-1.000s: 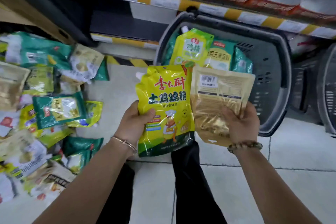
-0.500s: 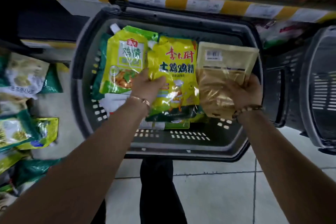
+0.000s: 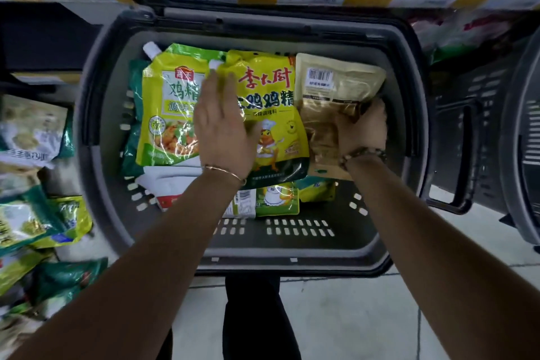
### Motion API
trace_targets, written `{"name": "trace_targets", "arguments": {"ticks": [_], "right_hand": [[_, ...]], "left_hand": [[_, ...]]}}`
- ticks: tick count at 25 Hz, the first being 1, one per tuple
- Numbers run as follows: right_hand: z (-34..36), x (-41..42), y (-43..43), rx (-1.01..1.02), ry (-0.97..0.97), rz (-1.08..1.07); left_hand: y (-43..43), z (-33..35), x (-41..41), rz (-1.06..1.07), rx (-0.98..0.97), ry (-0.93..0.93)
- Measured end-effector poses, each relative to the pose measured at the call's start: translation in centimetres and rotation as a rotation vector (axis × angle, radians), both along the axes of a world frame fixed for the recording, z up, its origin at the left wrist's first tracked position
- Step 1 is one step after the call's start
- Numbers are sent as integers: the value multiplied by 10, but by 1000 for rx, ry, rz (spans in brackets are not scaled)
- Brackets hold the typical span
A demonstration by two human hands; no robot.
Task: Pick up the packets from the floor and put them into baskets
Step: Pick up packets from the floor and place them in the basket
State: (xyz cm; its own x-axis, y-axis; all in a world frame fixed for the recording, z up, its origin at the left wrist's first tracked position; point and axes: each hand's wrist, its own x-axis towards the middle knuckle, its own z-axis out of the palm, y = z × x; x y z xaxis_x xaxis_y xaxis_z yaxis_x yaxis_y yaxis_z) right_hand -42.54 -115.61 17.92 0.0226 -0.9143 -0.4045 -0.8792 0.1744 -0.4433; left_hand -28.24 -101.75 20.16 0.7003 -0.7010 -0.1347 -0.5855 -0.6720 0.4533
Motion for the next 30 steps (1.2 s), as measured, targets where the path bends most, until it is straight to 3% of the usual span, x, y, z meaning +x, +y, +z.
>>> {"name": "trace_targets", "arguments": {"ticks": [3, 6, 11, 17, 22, 26, 30], "right_hand": [[3, -4, 33, -177, -39, 214], [-6, 4, 43, 13, 80, 482], [-25, 22, 25, 226, 169, 545], [-17, 23, 17, 297, 173, 495], [14, 35, 31, 109, 132, 499], [43, 59, 72, -22, -35, 550], [67, 103, 134, -56, -210, 646]], "left_hand": [[-1, -11, -3, -282, 219, -83], [5, -25, 1, -318, 302, -110], [1, -36, 6, -311, 323, -76], [-2, -26, 12, -344, 366, 13], [15, 4, 30, -268, 196, 110], [60, 34, 47, 3, -7, 243], [128, 60, 77, 171, -131, 253]]}}
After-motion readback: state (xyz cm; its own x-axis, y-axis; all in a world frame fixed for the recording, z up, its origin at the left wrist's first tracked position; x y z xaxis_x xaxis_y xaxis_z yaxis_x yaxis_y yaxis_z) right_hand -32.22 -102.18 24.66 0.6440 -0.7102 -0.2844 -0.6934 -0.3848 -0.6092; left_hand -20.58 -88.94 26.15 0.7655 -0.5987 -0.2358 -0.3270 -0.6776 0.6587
